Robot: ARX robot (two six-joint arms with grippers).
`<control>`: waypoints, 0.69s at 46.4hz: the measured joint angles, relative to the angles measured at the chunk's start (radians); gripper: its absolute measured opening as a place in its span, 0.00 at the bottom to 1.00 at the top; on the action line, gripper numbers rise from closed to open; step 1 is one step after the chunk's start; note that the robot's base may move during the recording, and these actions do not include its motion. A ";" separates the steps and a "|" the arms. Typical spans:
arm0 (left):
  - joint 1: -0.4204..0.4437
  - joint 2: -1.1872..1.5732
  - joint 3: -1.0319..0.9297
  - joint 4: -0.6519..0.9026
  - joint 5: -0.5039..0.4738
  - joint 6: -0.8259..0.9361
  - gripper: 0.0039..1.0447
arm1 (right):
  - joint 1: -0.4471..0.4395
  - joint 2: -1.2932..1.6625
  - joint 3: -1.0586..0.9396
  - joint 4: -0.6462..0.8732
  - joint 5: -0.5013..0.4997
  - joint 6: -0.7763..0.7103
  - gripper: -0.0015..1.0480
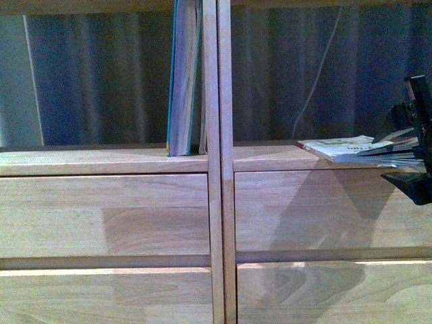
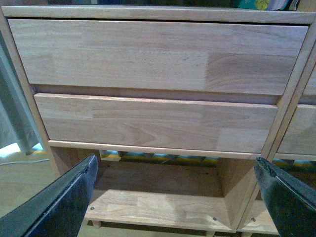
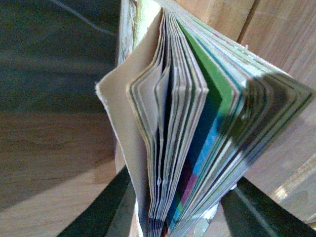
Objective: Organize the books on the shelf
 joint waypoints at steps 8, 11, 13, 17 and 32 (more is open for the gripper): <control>0.000 0.000 0.000 0.000 0.000 0.000 0.93 | 0.000 0.000 0.000 0.011 -0.001 -0.015 0.14; 0.000 0.000 0.000 0.000 0.000 0.000 0.93 | 0.000 -0.001 0.000 0.015 -0.001 -0.017 0.08; 0.000 0.000 0.000 0.000 0.000 0.000 0.93 | 0.000 -0.002 -0.002 0.022 -0.005 -0.018 0.07; 0.000 0.000 0.000 0.000 0.000 0.000 0.93 | -0.002 -0.010 -0.014 0.040 -0.018 -0.018 0.07; 0.369 0.539 0.198 0.030 0.668 -0.159 0.93 | -0.050 -0.217 -0.160 0.149 -0.137 -0.062 0.07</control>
